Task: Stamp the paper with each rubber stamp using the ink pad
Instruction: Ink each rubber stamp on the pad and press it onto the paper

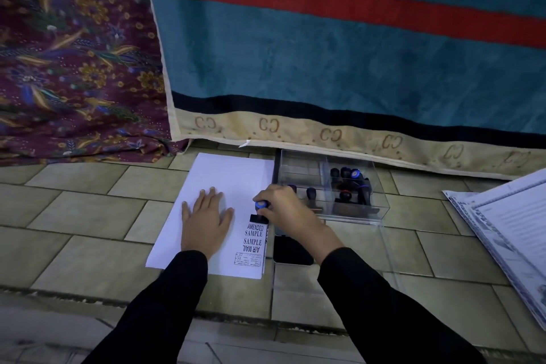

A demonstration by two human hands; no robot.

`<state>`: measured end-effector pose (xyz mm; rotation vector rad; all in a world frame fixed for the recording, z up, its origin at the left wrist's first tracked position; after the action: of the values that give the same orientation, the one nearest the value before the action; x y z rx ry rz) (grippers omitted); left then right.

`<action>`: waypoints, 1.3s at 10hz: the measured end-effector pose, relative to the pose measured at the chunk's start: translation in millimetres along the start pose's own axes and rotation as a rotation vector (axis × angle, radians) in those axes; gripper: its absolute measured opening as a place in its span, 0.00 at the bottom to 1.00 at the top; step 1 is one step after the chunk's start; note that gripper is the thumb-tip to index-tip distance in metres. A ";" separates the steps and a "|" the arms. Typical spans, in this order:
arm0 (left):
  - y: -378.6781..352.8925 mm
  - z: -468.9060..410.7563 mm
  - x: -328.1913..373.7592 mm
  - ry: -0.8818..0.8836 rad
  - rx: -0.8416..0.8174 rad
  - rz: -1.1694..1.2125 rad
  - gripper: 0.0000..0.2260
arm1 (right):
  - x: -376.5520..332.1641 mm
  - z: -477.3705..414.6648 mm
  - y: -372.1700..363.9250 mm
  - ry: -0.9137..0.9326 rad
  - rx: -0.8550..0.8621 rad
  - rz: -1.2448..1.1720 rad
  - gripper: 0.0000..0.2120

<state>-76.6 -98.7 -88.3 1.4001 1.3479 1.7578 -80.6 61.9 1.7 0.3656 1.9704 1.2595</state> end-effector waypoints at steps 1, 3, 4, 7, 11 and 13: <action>0.3 -0.3 -0.7 -0.003 0.008 0.012 0.23 | 1.8 -1.0 -4.1 0.007 -0.003 0.004 0.13; -0.3 -0.4 -1.1 -0.004 0.008 0.022 0.23 | 1.1 -6.1 -10.6 0.020 -0.027 0.023 0.12; -0.2 -0.8 -1.1 0.001 0.008 0.021 0.23 | -0.2 -6.7 -15.5 0.018 -0.060 0.049 0.12; 1.5 -4.4 1.6 0.055 0.008 0.007 0.23 | 2.4 -14.3 -22.5 0.005 -0.084 0.079 0.05; 5.2 -1.8 2.6 0.061 0.067 0.019 0.23 | 13.5 -12.5 -12.8 -0.029 -0.014 0.015 0.12; 6.0 -0.7 3.1 0.055 0.074 0.025 0.22 | 63.3 13.0 72.0 -0.216 0.461 -0.247 0.14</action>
<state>-77.2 -98.6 -81.6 1.4233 1.4431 1.7912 -124.8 142.0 33.3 0.4455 2.0301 0.5786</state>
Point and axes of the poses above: each hand's wrist, its own z-axis away from the middle knuckle, its own y-axis out of the back of the hand, x = y × z, the point moved 9 cm from there along -z, towards the middle knuckle, and after that the axes turned 15 degrees about y, right-handed, at the moved point
